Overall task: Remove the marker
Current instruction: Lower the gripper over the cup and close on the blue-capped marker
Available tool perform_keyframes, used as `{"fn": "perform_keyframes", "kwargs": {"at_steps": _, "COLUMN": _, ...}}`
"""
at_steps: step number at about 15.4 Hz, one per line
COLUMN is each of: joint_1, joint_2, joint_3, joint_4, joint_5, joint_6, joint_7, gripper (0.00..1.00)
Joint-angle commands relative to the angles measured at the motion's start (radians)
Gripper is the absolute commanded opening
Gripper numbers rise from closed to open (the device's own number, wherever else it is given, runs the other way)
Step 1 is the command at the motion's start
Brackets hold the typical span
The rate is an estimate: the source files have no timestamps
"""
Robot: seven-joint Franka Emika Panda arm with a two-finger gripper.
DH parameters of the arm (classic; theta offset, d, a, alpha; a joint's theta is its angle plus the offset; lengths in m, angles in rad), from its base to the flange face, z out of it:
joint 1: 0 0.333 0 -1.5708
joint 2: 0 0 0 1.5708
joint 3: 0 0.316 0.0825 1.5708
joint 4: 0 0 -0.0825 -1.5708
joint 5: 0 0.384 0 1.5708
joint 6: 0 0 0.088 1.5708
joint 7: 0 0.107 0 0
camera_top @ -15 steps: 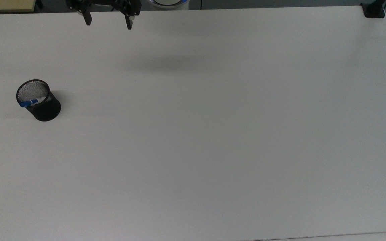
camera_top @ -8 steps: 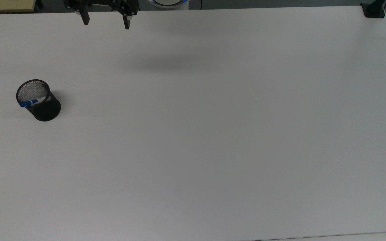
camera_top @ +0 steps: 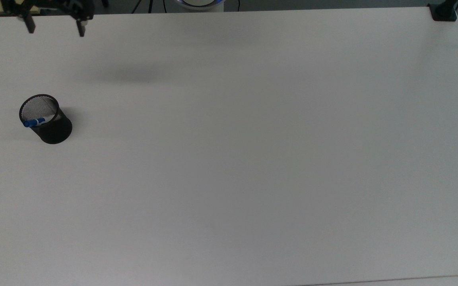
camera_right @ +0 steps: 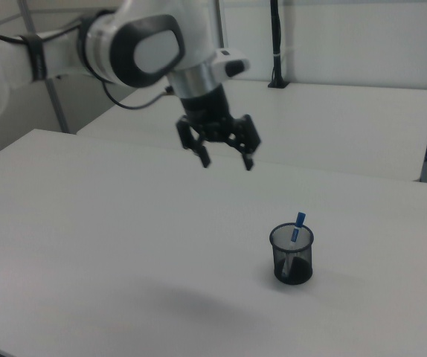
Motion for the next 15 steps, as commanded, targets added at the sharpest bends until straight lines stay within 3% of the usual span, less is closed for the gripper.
{"fn": "perform_keyframes", "kwargs": {"at_steps": 1, "joint_1": -0.040, "joint_2": 0.096, "joint_3": -0.015, "joint_4": -0.038, "joint_5": -0.035, "joint_6": 0.248, "joint_7": 0.044, "gripper": 1.00}}
{"fn": "perform_keyframes", "kwargs": {"at_steps": 5, "joint_1": -0.040, "joint_2": 0.216, "joint_3": -0.027, "joint_4": -0.053, "joint_5": -0.037, "joint_6": 0.465, "joint_7": 0.210, "gripper": 1.00}}
{"fn": "perform_keyframes", "kwargs": {"at_steps": 10, "joint_1": -0.040, "joint_2": 0.314, "joint_3": -0.027, "joint_4": -0.073, "joint_5": -0.034, "joint_6": 0.626, "joint_7": 0.271, "gripper": 1.00}}
{"fn": "perform_keyframes", "kwargs": {"at_steps": 11, "joint_1": -0.041, "joint_2": 0.322, "joint_3": -0.026, "joint_4": -0.076, "joint_5": -0.032, "joint_6": 0.649, "joint_7": 0.273, "gripper": 0.96}}
{"fn": "perform_keyframes", "kwargs": {"at_steps": 12, "joint_1": -0.045, "joint_2": 0.327, "joint_3": -0.026, "joint_4": -0.076, "joint_5": -0.029, "joint_6": 0.664, "joint_7": 0.273, "gripper": 0.89}}
{"fn": "perform_keyframes", "kwargs": {"at_steps": 14, "joint_1": -0.046, "joint_2": 0.342, "joint_3": -0.026, "joint_4": -0.075, "joint_5": -0.014, "joint_6": 0.692, "joint_7": 0.274, "gripper": 0.60}}
{"fn": "perform_keyframes", "kwargs": {"at_steps": 15, "joint_1": -0.048, "joint_2": 0.342, "joint_3": -0.026, "joint_4": -0.073, "joint_5": 0.015, "joint_6": 0.700, "joint_7": 0.274, "gripper": 0.22}}
